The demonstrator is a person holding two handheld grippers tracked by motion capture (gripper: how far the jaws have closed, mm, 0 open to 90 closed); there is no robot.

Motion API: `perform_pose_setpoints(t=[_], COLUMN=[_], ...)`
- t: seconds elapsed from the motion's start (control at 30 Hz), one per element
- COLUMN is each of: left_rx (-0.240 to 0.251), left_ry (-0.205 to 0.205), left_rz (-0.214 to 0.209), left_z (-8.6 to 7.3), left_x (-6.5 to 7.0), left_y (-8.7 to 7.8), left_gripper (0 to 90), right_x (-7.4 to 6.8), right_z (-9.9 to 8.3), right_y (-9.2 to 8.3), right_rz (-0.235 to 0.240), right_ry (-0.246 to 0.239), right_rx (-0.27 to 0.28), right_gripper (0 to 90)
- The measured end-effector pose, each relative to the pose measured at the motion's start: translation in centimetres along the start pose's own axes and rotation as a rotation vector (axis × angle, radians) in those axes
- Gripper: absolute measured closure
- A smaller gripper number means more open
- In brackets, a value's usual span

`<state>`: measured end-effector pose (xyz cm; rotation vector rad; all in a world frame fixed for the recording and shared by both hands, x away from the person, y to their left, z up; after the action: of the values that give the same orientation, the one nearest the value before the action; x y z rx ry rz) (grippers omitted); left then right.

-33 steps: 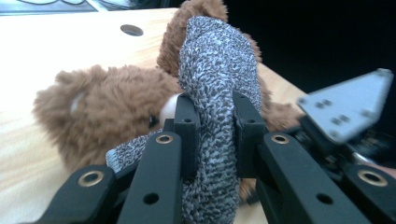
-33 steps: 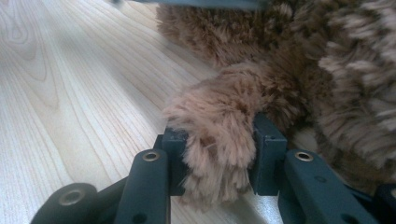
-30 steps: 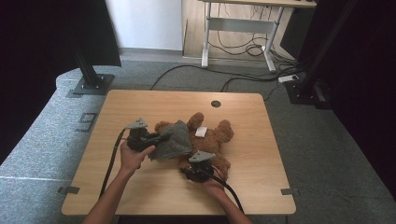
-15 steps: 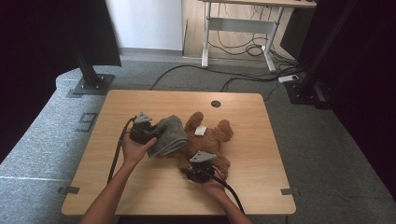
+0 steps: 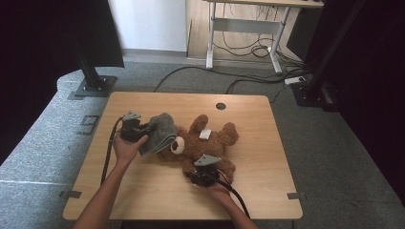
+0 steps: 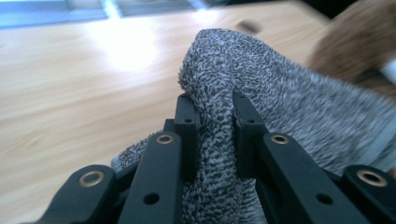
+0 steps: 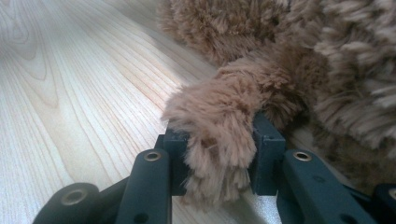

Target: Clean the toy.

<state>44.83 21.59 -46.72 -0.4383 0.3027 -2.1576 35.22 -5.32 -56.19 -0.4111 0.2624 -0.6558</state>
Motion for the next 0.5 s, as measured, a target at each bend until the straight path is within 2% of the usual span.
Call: perform_pose_setpoints(t=[0.1, 0.2, 0.33, 0.5], left_rx=[0.003, 0.004, 0.003, -0.013], left_ry=[0.047, 0.073, 0.073, 0.087], left_rz=[-0.039, -0.075, -0.133, -0.170], left_z=[0.9, 1.5, 2.1, 2.3], left_x=[1.3, 2.4, 3.6, 5.0], left_y=[0.3, 0.7, 1.1, 1.9], left_gripper=[75.2, 75.1, 74.9, 74.7], right_x=[0.0, 0.0, 0.0, -0.1], right_z=[0.0, 0.0, 0.0, 0.0], right_y=[0.0, 0.0, 0.0, 0.0], right_rz=[0.001, 0.000, -0.001, -0.002], right_ry=[0.000, 0.003, -0.001, 0.000], right_rx=[0.000, -0.001, 0.000, 0.000], right_gripper=[66.0, 66.0, 66.0, 66.0])
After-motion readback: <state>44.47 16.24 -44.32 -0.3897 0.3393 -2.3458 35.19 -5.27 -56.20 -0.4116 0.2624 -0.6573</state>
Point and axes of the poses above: each handheld gripper's, and its own axes: y roughly forward along the jaws, z roughly out of its top, x roughly to its right, the point moved 2 cm from there along y, roughly forward along the jaws, and after that the axes turned 9 degrees about x, right-handed, at the moved point
